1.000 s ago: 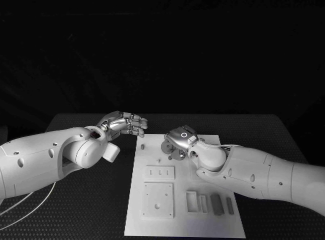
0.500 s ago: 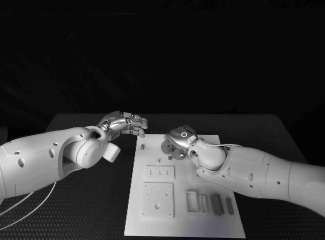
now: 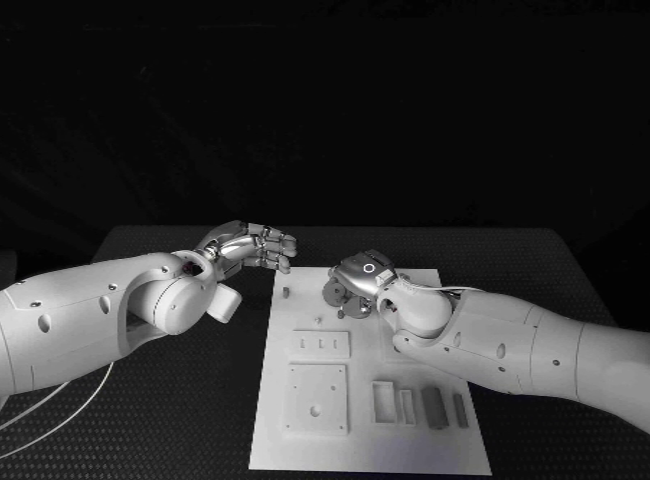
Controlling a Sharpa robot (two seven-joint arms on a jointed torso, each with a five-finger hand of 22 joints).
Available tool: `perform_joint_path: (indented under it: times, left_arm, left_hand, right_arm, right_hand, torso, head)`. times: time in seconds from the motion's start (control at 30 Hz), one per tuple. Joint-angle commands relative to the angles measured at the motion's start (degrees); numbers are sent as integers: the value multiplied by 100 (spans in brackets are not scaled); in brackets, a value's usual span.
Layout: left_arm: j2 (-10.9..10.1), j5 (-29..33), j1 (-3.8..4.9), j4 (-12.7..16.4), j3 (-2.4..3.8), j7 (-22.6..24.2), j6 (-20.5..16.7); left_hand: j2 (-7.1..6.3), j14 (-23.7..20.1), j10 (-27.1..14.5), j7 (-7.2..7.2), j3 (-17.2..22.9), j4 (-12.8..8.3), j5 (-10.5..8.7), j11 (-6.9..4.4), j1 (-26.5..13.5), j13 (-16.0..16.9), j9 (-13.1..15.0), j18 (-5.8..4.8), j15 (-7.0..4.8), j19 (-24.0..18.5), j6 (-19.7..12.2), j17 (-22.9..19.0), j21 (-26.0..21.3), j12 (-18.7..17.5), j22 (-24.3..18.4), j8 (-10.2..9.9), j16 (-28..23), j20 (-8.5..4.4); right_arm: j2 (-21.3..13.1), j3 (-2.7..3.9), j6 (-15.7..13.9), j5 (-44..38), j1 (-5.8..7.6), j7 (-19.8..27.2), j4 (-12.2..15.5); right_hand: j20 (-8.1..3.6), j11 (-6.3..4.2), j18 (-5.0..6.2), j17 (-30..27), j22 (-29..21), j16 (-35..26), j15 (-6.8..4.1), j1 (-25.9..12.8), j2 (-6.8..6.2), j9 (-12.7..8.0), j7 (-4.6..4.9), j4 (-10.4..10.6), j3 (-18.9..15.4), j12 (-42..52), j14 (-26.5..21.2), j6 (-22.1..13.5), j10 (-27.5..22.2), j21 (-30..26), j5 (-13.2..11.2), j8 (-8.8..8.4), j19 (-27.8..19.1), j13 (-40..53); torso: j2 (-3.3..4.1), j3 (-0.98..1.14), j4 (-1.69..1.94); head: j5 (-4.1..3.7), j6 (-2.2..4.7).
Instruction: Assemble the parts on the task board
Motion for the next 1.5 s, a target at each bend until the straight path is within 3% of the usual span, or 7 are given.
perform_joint_path:
  times: [0.03, 0.7, 0.93, 1.07, 1.13, 1.27, 1.5]
  left_arm:
    - [8, 0, 8, 6, 5, 39, 54]
    - [-6, 0, 8, 9, 5, 37, 44]
    - [-17, 0, 8, 7, 5, 39, 41]
    - [-39, 1, 8, 15, 5, 52, 39]
    - [-44, 1, 8, 6, 5, 72, 58]
    - [-63, 1, 8, -7, 6, 78, 75]
    - [-40, -15, 8, -96, 5, 93, 158]
  left_hand:
    - [-9, 16, 46, 19, -42, 7, -23, 5, -60, 9, -9, 72, 17, -44, -6, 7, -27, -30, 7, -37, -32, 2]
    - [-13, 19, 42, 33, -44, 9, -23, 9, -65, 11, -13, 72, 16, -43, -25, 17, -31, -42, 11, -48, -42, 2]
    - [-12, 20, 40, 37, -44, 9, -22, 10, -66, 11, -14, 73, 17, -42, -29, 21, -32, -46, 12, -51, -46, 1]
    - [-10, 21, 40, 38, -44, 13, -23, 12, -70, 11, -14, 72, 17, -42, -31, 22, -33, -48, 13, -52, -48, 2]
    - [-10, 21, 42, 38, -44, 12, -23, 11, -69, 12, -14, 72, 17, -42, -30, 23, -33, -48, 13, -52, -49, 2]
    - [-5, 23, 85, 22, -41, 11, -23, -4, -66, 26, -6, 72, 18, -43, 0, 35, -38, -35, 18, -36, -62, 2]
    - [16, 38, 263, -7, -44, 13, -23, -83, -70, 84, 13, 72, 17, -40, 81, 65, -46, 40, 31, 6, -86, 2]
  right_arm:
    - [-12, 1, 52, 34, 1, -3, -22]
    - [-182, 4, 199, 345, 4, 169, 70]
    - [-395, 19, -230, 423, 25, 193, 228]
    - [-572, 113, -538, 680, 85, 316, 432]
    - [-790, 278, -630, 1180, 164, 539, 675]
    - [-1131, 484, -520, 2098, 328, 1088, 968]
    - [-1735, 564, 90, 3775, 528, 2321, 1058]
  right_hand:
    - [-1, 19, 172, -20, 78, -25, 42, 5, -52, -11, 1, -15, 2, -31, -24, -54, 11, -41, 12, -32, -26, -13]
    - [5, 18, 172, -12, 87, -32, 40, 23, 50, -20, -2, -20, 17, -59, -25, -78, 19, -59, 12, -18, -30, -28]
    - [9, 22, 172, 12, 94, -27, 43, 1, 77, -19, 3, -21, -5, -40, -13, -65, 32, -56, 8, -4, -30, -9]
    - [9, 27, 172, 26, 96, -23, 48, -31, 30, -14, 8, -6, -23, -29, 1, -29, 43, -53, 10, 20, -21, 0]
    - [8, 30, 172, 25, 95, -24, 51, -50, -28, -15, 12, 10, -25, -26, 4, -18, 47, -53, 12, 29, -10, 4]
    - [9, 45, 172, 8, 90, -31, 62, -95, -108, -15, 28, 69, -10, -13, -4, 14, 51, -62, 15, 50, -2, 20]
    - [34, 92, 172, -169, 89, -90, 105, -137, -137, -30, 78, 134, 12, -110, -182, 8, -106, -111, 10, 51, -71, -21]
  torso:
    - [-2, 1, -5]
    - [-1, 5, -8]
    - [-8, 3, -11]
    - [-6, 0, -20]
    - [-9, -1, -28]
    - [-15, -2, -40]
    - [-54, -7, -90]
  head:
    - [0, -6]
    - [11, -22]
    - [5, -11]
    - [-14, 12]
    - [-19, 37]
    - [-44, 90]
    - [-63, 123]
